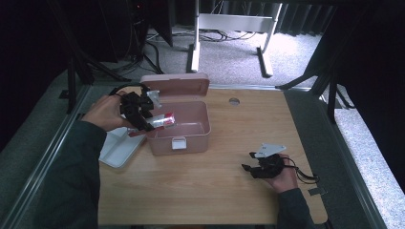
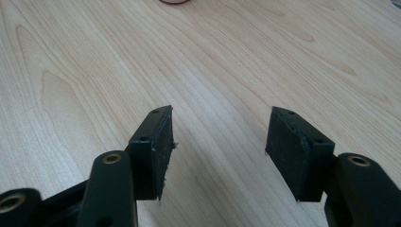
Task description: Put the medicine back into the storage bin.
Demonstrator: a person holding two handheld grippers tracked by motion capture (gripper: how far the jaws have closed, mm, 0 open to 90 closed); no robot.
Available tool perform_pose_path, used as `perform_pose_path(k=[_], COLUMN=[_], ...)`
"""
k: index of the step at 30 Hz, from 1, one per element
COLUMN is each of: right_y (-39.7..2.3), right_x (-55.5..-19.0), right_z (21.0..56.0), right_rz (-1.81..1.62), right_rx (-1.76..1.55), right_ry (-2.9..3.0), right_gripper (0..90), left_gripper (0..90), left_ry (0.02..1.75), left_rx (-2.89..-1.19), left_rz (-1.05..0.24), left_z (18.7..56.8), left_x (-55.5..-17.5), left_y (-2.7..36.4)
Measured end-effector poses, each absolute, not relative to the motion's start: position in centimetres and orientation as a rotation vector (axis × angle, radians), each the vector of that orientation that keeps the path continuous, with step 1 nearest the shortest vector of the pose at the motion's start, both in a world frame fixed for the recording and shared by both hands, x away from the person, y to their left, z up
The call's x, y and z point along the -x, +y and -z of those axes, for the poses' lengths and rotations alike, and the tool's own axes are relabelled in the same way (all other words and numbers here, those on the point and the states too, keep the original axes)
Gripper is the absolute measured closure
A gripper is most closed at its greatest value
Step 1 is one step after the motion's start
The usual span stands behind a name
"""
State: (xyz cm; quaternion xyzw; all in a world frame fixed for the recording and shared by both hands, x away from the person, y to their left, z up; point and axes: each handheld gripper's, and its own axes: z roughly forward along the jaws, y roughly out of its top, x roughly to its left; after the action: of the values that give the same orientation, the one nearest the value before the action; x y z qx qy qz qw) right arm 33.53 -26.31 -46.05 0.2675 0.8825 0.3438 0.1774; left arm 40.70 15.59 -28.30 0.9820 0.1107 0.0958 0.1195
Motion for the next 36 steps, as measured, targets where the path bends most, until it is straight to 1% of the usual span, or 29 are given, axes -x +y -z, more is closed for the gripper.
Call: perform_pose_path(k=[16,28,36], right_y=[-26.3,-26.5,-26.4], right_x=[-33.5,-33.5,-33.5], right_z=[46.2,46.2,46.2], right_rz=[-0.958,-0.963,-0.963], right_rx=[-0.753,-0.758,-0.761], right_ry=[2.501,2.499,2.501], right_gripper=[41.2,41.3,41.3], left_gripper=[51.5,51.5,51.5], left_ry=[0.225,0.162,0.181], left_rx=[-2.925,-2.977,-2.959], left_rz=[-0.265,-0.235,-0.215], left_z=[30.2,31.7,32.0], left_x=[-42.7,-43.0,-42.8], left_y=[11.1,9.8,10.3])
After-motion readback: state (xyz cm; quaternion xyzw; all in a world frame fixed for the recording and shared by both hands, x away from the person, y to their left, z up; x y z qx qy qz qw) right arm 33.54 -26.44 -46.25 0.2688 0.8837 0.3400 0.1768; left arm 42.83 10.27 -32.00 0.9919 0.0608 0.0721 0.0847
